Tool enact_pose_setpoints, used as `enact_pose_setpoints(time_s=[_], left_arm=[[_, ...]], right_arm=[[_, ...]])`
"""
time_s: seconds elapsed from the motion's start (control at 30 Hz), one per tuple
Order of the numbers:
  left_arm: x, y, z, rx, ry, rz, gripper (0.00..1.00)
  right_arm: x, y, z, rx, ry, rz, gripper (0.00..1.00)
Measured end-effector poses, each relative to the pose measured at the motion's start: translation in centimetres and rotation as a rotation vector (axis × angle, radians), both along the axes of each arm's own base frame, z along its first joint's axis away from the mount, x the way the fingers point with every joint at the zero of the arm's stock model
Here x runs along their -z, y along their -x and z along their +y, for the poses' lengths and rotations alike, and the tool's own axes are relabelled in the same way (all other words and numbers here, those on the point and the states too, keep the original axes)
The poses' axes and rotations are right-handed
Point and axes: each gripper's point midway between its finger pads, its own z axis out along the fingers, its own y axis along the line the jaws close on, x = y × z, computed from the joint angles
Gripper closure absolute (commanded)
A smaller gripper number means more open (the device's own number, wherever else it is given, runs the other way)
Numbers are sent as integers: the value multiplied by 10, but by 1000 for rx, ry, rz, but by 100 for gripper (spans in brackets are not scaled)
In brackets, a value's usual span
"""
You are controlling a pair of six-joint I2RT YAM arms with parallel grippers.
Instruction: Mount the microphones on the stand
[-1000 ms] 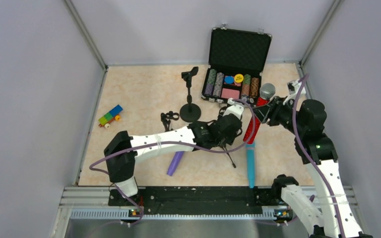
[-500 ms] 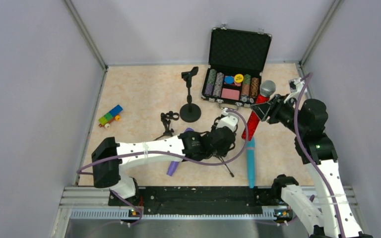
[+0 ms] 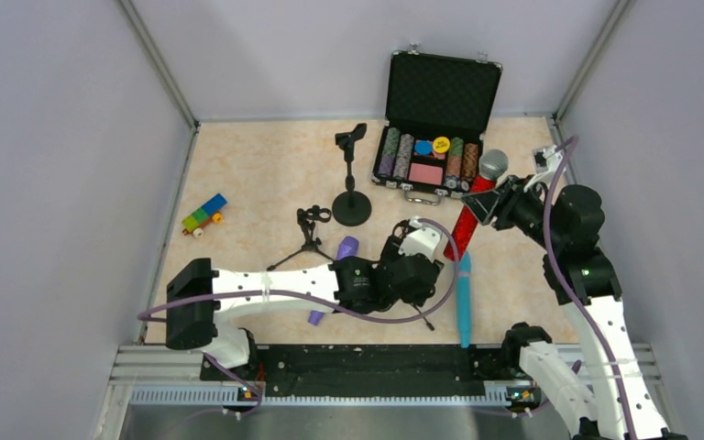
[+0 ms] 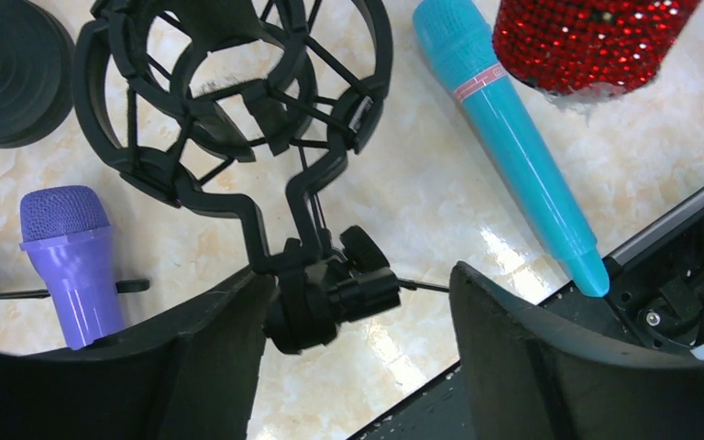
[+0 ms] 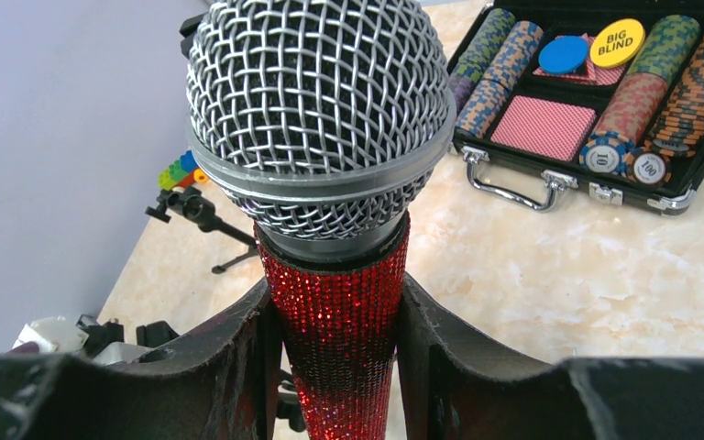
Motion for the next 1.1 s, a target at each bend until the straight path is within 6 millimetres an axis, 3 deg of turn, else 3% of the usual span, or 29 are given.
enact_pose_setpoints(time_s=[0.13, 0.4, 0.73, 0.97, 1.1], left_arm=[[0, 6, -1, 13, -8, -13, 12], [-9, 4, 8, -18, -28, -75, 8], [-50, 1, 21, -29, 41, -186, 1], [-82, 3, 20, 47, 183, -211, 1], [-105, -7, 18, 71, 289, -192, 1]], right_arm=[[2, 0, 0, 1, -6, -1, 100], [1, -1, 1, 2, -16, -7, 100], [3, -2, 1, 1, -16, -8, 100], [2, -1, 2, -7, -20, -10, 100], [2, -1, 4, -13, -29, -8, 100]])
